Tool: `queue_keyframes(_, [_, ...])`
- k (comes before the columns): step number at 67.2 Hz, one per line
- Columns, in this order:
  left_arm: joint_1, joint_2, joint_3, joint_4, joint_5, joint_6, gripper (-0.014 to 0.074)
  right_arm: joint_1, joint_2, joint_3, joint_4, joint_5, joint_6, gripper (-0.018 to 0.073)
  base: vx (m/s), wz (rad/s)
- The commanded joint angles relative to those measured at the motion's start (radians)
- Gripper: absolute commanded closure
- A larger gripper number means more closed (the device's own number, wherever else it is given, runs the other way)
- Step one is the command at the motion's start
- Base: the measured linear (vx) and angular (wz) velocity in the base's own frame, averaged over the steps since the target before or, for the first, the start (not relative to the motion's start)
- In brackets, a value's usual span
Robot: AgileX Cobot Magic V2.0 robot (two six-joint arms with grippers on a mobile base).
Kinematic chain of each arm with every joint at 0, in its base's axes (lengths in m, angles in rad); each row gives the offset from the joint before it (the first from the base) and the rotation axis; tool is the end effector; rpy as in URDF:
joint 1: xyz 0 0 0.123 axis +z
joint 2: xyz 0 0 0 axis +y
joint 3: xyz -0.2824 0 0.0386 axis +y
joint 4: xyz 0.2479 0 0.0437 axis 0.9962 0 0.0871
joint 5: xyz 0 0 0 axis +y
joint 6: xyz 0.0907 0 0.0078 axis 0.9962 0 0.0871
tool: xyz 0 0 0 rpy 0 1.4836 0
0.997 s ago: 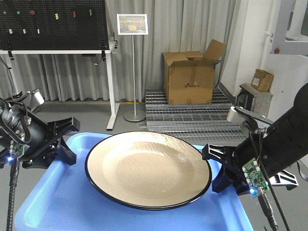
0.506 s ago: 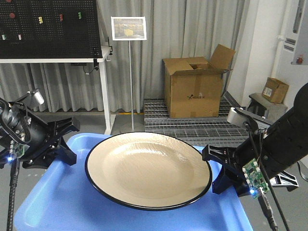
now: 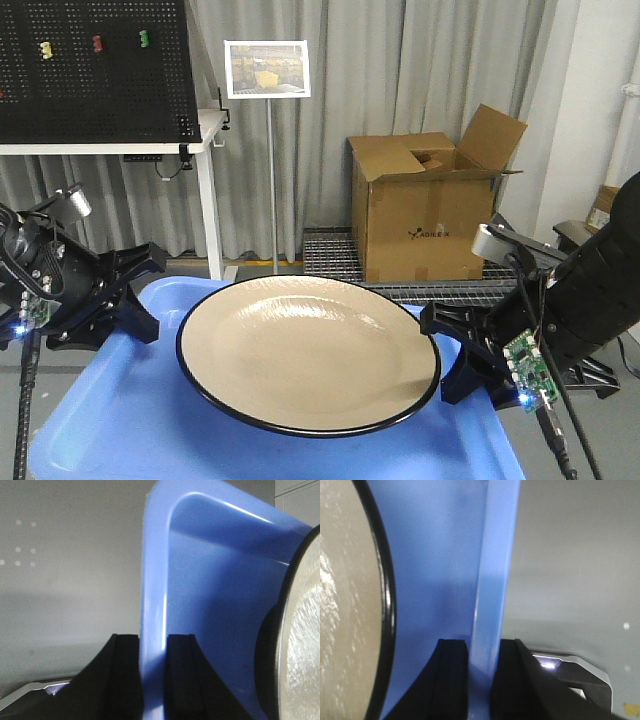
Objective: Place disk in tray to left cabinet
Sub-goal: 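Hold the tray level while the base drives to the cabinet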
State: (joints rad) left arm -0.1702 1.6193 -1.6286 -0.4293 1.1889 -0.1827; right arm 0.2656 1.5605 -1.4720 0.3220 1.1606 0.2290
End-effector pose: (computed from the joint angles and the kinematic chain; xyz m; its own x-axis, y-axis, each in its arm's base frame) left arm 0.3299 -0.0924 0.3760 -0.9245 -0.1635 -0.3443 0.0260 0.8742 -0.4849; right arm 0.3043 0.1102 0.3481 -0.9509 0.0918 -0.2954 -0.0336 0.9186 0.3938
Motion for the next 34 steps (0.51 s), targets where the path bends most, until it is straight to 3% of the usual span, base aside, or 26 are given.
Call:
queue_keyframes(1, [-0.022,-0.04,-0.037,-0.157,-0.038,-0.019,0.0597,0.013,-0.048,-0.041,0.128,-0.072,-0.01,0.0563,0.62,-0.01])
queue_keyframes(34, [-0.022,-0.04,-0.037,-0.158,-0.038,-0.019,0.0597,0.013,-0.048,-0.041,0.126,-0.073,-0.01,0.0563,0.58,-0.05])
